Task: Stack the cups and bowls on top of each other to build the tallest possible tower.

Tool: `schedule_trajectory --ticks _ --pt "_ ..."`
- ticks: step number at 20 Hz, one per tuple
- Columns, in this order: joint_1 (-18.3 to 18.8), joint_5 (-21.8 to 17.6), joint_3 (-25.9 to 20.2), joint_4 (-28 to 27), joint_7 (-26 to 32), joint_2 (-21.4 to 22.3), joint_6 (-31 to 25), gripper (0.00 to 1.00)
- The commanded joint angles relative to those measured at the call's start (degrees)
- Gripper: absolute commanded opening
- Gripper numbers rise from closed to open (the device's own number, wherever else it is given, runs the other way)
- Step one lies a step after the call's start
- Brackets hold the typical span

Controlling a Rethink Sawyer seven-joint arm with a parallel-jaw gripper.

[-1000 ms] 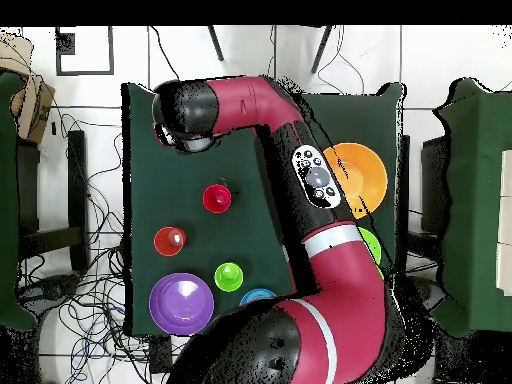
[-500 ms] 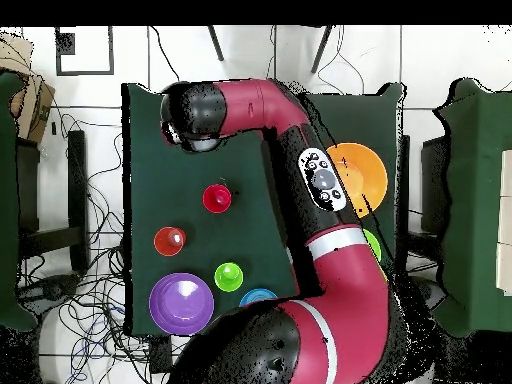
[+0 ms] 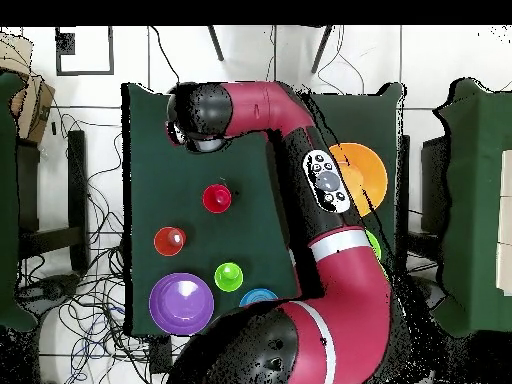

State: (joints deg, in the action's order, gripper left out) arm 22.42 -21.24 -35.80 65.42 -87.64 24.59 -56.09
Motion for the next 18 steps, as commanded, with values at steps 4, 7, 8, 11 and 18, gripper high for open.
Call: schedule_trajectory --ticks 4,7,8,11,18 --pt "-1.1 0.1 3.7 4.3 -6.4 2.6 3.6 1.00" --pt "-1.1 0.3 4.0 4.7 -6.7 3.0 3.9 1.00" --pt "-1.1 0.3 4.0 4.8 -6.7 3.0 4.1 1.00" --pt "-1.2 0.5 4.4 4.7 -6.8 3.0 4.1 1.00" --pt "-1.4 0.4 4.8 4.7 -7.1 3.1 4.7 1.00"
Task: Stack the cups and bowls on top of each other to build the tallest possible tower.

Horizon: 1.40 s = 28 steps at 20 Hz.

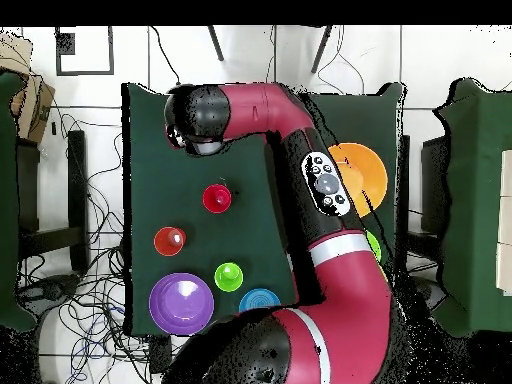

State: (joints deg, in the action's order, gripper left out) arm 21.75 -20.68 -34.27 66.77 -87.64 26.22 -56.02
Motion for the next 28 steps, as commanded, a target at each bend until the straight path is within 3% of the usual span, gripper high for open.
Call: schedule_trajectory --ticks 1,17,19,22,28 --pt "-0.8 -0.2 3.4 3.6 -7.2 1.6 4.7 1.00" --pt "-0.5 1.0 5.2 8.9 -7.9 4.8 7.8 1.00" --pt "-0.3 0.4 5.1 9.4 -5.8 5.6 8.3 1.00" --pt "0.0 -2.3 3.8 10.2 3.6 7.4 5.3 1.00" --pt "6.1 -8.0 -9.5 15.7 36.3 8.8 3.7 1.00"
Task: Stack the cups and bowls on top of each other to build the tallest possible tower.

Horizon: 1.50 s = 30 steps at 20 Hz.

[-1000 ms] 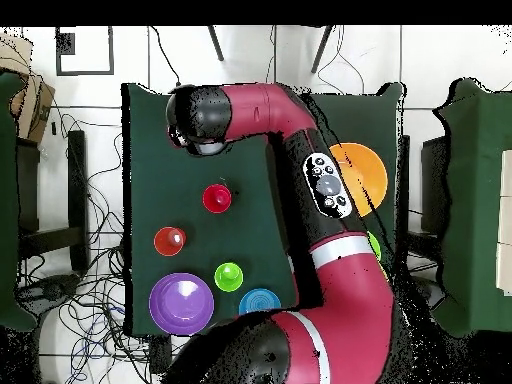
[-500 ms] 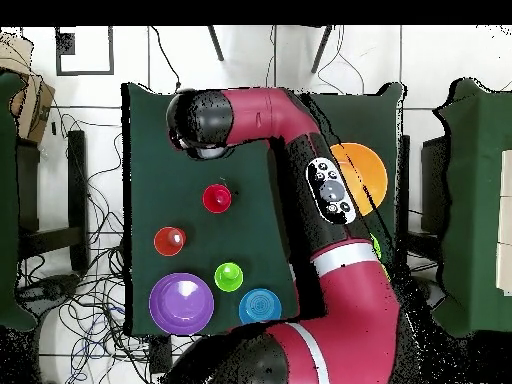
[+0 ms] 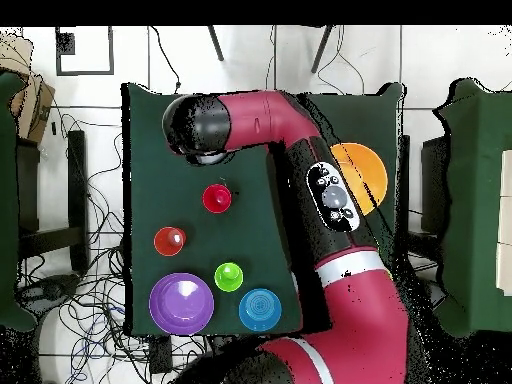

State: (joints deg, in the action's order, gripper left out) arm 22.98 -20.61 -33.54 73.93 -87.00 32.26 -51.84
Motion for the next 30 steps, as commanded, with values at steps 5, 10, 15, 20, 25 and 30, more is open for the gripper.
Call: schedule_trajectory --ticks 5,10,15,20,25,30 --pt "7.8 -9.8 -13.6 9.7 38.7 1.4 -1.8 1.00" --pt "9.0 -10.2 -15.3 10.8 38.3 0.9 -1.4 1.00" --pt "9.6 -10.8 -16.2 11.4 38.6 0.6 -1.3 1.00" --pt "10.3 -11.7 -17.1 12.1 39.5 0.5 -2.2 1.00" --pt "11.3 -11.8 -18.3 12.7 41.0 -1.7 -3.3 1.00" --pt "12.5 -13.2 -18.7 13.2 41.4 -2.6 -2.5 1.00"
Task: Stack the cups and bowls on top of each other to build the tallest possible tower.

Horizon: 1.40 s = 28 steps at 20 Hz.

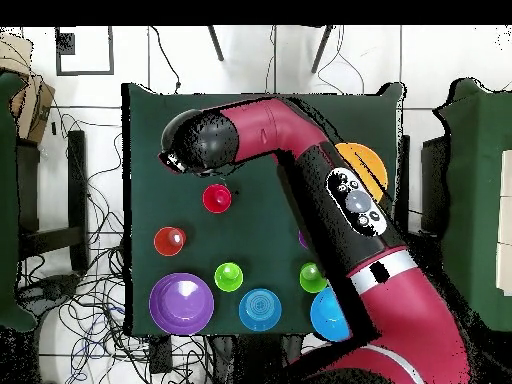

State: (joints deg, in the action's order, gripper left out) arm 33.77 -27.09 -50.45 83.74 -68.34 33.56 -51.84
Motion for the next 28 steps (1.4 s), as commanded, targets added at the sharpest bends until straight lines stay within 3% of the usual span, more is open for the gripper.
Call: schedule_trajectory --ticks 1,8,10,11,17,22,25,28 --pt "1.1 -7.5 -1.0 2.8 22.3 -3.5 -3.6 1.00" --pt "2.1 -9.9 -1.0 2.9 23.3 -5.1 -2.4 1.00" --pt "1.9 -11.0 -0.7 0.7 24.2 -6.2 -3.3 1.00" --pt "1.9 -10.9 -0.6 -1.1 24.3 -7.1 -3.7 1.00" --pt "-0.5 -11.8 -1.7 -19.4 39.0 -15.2 -15.3 1.00" --pt "-5.5 -13.3 -2.6 -34.0 46.1 -19.4 -22.9 1.00" --pt "-6.6 -13.7 -2.5 -37.3 47.6 -19.9 -24.8 1.00" --pt "-6.2 -12.6 -1.6 -34.6 45.8 -18.0 -23.5 1.00"
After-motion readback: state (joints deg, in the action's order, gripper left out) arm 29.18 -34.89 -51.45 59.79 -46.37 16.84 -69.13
